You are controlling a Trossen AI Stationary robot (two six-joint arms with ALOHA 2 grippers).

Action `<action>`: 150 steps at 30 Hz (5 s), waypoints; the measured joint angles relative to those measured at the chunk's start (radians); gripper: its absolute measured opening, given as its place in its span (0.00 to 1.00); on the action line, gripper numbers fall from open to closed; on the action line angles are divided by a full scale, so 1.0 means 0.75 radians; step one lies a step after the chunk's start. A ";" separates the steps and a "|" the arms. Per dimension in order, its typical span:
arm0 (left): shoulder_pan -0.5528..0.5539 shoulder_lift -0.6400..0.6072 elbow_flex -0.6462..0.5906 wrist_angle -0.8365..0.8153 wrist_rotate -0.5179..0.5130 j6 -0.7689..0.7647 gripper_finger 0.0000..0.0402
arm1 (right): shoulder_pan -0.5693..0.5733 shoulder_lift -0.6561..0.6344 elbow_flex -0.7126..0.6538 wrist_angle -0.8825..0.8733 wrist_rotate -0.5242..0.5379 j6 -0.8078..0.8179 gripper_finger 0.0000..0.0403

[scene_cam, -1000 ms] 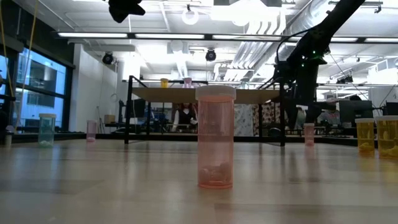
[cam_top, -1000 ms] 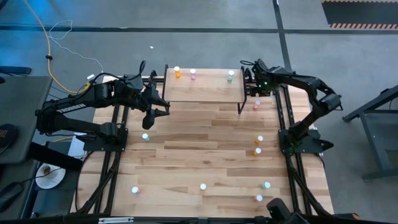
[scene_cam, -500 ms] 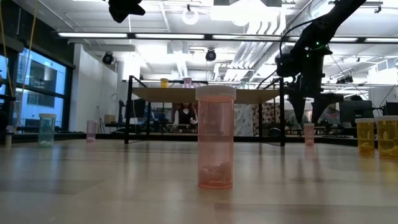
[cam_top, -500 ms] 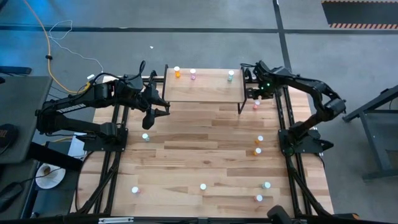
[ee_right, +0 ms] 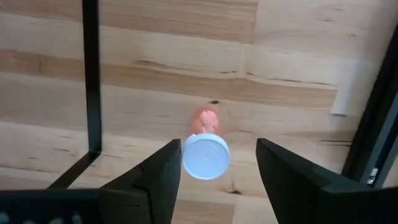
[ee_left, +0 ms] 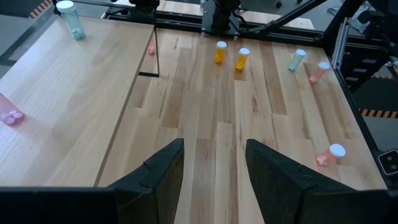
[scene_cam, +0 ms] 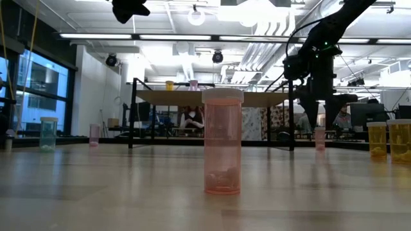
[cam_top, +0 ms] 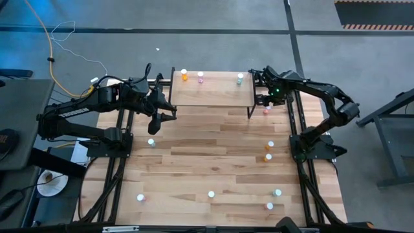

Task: Pick and place medicine bottles onto shelf by color
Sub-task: Put the top pink pill bottle on the shelf

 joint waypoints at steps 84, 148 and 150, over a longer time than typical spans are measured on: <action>-0.001 0.000 0.000 0.001 0.000 -0.001 0.41 | 0.043 -0.106 0.002 -0.064 0.015 -0.080 0.29; 0.000 0.000 0.000 0.009 0.000 -0.011 0.41 | 0.090 -0.675 0.358 -0.271 0.030 0.024 0.29; 0.000 0.000 0.000 0.009 0.000 -0.011 0.41 | 0.090 -0.675 0.404 -0.269 0.029 0.024 0.29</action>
